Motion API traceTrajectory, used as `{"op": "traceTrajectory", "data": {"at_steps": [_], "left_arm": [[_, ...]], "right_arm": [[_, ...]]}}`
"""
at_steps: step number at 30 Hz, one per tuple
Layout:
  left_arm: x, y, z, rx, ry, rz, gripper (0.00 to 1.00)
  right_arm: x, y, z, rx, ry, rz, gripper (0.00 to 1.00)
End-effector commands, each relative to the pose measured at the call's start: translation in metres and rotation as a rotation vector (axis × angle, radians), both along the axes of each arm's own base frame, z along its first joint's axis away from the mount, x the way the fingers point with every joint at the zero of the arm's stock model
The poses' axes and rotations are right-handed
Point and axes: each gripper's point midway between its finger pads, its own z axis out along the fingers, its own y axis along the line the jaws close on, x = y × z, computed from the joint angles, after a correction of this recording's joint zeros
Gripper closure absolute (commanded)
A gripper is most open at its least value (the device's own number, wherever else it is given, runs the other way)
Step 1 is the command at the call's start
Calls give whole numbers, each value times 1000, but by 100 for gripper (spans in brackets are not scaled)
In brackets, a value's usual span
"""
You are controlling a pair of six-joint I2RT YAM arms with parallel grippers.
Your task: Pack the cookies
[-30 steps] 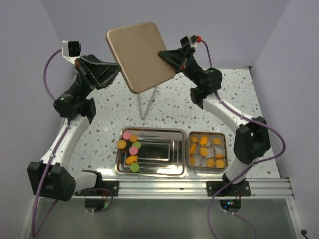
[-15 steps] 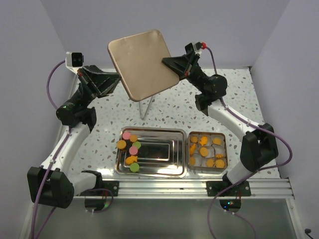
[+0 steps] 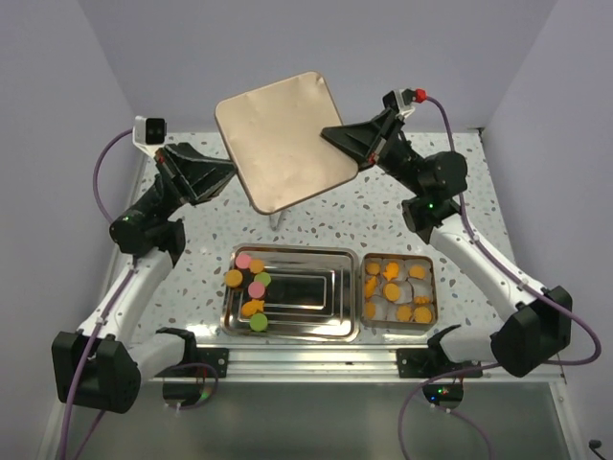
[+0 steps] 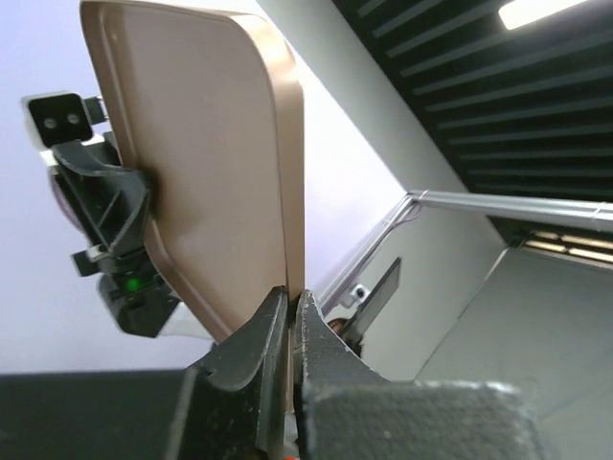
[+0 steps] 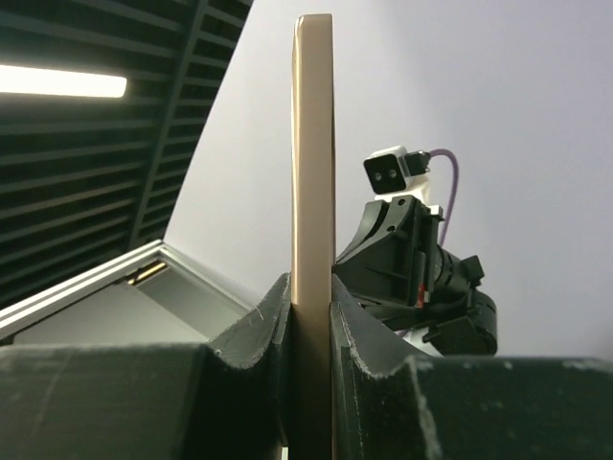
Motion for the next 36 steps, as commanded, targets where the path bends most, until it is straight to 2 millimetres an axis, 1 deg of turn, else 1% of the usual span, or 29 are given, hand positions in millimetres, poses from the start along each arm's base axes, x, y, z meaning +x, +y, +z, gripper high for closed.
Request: {"op": "traceTrajectory", "data": {"at_steps": [1,2,3,5,6,7,8,9,11,12,14,15,16,18,19,21,22,23,25,26,27,28,29,30,31,34,36], "left_arm": [[1,-17,-40,204,-27,2,91],[10,-19,-47,234,45,15,89],[14,-20,-51,263,21,48,87],[20,-21,-57,289,55,60,85],[21,-22,-61,302,52,66,80],[22,-23,-63,310,60,65,78],[24,-23,-67,318,77,63,76],[26,-24,-70,332,75,68,70],[31,-25,-79,358,121,72,65],[33,-24,-82,375,109,93,59],[40,-25,-92,405,161,104,57],[42,-25,-95,421,153,120,55],[44,-25,-97,432,161,124,55],[47,-25,-105,452,183,130,55],[49,-25,-108,458,190,131,55],[54,-26,-118,483,219,139,55],[56,-26,-124,496,248,135,55],[58,-26,-128,506,259,138,55],[61,-26,-134,525,263,153,55],[63,-25,-141,540,298,153,55],[67,-24,-144,556,291,178,55],[69,-24,-148,567,299,189,55],[70,-23,-153,582,325,193,55],[74,-22,-161,598,337,208,55],[75,-22,-164,600,344,206,55],[77,-23,-172,609,365,199,56],[79,-23,-176,618,370,199,56]], "right_arm": [[-13,-2,4,-34,-49,-49,100],[-14,-3,4,-42,-61,-62,100],[-14,-3,2,-47,-57,-67,100],[-11,-3,-3,-66,-45,-86,100],[-13,-5,-1,-70,-48,-95,100],[-10,-4,-7,-94,-36,-112,100],[-8,-5,-7,-102,-32,-129,100],[-9,-7,-7,-110,-34,-141,100],[-5,-7,-13,-146,-26,-173,100],[-5,-8,-13,-158,-28,-185,100],[-5,-11,-18,-197,-28,-216,100],[-4,-12,-22,-211,-18,-233,100],[-3,-13,-26,-231,-3,-244,100],[-5,-18,-26,-242,-14,-273,100],[-4,-19,-32,-258,-3,-283,100],[-7,-23,-32,-260,-5,-294,100],[-5,-24,-36,-269,5,-308,100],[-8,-28,-33,-266,0,-321,100],[-5,-33,-38,-282,20,-356,100],[-6,-36,-39,-294,13,-377,100],[-11,-43,-35,-293,3,-404,100],[-9,-47,-41,-326,16,-433,100],[-7,-52,-42,-334,24,-465,100],[-11,-63,-45,-389,25,-518,100],[-10,-65,-45,-387,29,-530,100],[-13,-75,-49,-424,35,-574,100],[-14,-84,-50,-440,45,-619,100]]}}
